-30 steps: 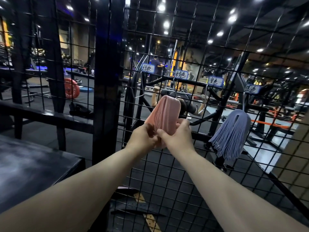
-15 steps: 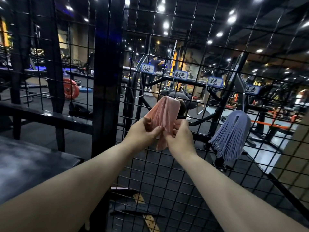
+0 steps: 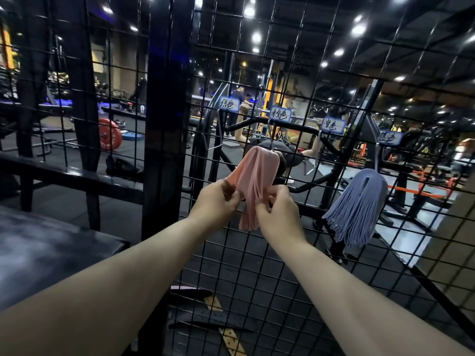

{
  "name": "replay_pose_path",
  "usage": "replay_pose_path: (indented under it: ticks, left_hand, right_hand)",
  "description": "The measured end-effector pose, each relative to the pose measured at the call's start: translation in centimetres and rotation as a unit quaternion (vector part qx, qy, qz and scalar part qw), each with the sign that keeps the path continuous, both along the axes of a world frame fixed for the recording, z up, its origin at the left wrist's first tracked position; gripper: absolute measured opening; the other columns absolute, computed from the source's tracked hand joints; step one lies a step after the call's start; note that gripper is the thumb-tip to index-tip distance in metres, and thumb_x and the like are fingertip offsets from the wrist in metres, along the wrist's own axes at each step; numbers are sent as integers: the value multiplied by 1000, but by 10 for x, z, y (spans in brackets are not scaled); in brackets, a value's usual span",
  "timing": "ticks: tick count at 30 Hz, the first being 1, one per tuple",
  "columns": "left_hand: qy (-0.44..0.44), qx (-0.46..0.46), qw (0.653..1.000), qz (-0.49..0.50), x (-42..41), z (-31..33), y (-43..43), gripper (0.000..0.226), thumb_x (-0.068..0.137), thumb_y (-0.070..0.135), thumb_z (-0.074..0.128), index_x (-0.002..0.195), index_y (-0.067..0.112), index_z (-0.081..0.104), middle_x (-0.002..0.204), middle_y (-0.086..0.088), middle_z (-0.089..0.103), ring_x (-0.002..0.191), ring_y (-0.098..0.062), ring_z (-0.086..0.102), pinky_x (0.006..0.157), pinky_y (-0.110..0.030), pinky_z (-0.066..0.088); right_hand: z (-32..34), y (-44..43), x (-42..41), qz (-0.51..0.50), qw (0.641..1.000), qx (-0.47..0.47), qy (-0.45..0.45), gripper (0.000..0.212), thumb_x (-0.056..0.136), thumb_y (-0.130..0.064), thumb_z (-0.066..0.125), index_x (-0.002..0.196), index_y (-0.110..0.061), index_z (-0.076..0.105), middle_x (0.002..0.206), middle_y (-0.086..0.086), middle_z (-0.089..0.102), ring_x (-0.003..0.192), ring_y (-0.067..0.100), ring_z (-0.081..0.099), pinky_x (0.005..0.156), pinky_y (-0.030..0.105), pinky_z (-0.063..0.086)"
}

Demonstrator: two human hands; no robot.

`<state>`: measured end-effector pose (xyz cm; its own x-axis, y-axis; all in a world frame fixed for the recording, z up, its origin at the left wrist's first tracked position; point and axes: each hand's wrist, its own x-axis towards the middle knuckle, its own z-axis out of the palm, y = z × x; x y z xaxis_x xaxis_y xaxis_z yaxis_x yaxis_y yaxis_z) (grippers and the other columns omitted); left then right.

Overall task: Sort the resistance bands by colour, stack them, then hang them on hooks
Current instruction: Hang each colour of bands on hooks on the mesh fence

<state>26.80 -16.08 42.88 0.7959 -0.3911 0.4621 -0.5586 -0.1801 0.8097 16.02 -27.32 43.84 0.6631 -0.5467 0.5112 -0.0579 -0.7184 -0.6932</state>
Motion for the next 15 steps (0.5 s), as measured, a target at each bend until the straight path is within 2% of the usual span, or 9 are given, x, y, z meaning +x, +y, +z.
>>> replay_pose_path:
  ticks: [4, 7, 10, 15]
  left_hand:
    - [21, -11, 1000, -17, -2, 1, -1, 21, 90, 32, 67, 108, 31, 55, 91, 8, 68, 81, -6, 66, 69, -18, 50]
    - [17, -6, 1000, -9, -3, 6, -3, 18, 89, 28, 66, 104, 30, 57, 91, 10, 67, 82, -5, 65, 67, -16, 48]
    - [11, -5, 1000, -6, -2, 9, -6, 17, 87, 22, 65, 98, 30, 55, 86, 15, 63, 79, -1, 62, 65, -15, 48]
    - [83, -43, 995, -38, 1, 7, -8, 23, 88, 19, 66, 110, 20, 59, 99, 0, 69, 89, -15, 69, 81, -36, 60]
  right_hand:
    - [0, 1, -1, 10, 1000, -2, 4, 23, 95, -27, 59, 115, -24, 49, 112, -2, 62, 96, 13, 64, 81, 37, 58]
    - [0, 0, -5, 16, 1000, -1, 0, 20, 97, -26, 58, 115, -24, 50, 98, -11, 62, 88, 4, 63, 74, 26, 55]
    - [0, -1, -8, 30, 999, 10, 0, 17, 98, -30, 59, 112, -27, 50, 92, -20, 57, 81, -8, 56, 65, 13, 45]
    - [-4, -3, -12, 31, 1000, 4, -6, 17, 97, -36, 59, 110, -26, 54, 97, -13, 64, 88, 1, 62, 76, 26, 54]
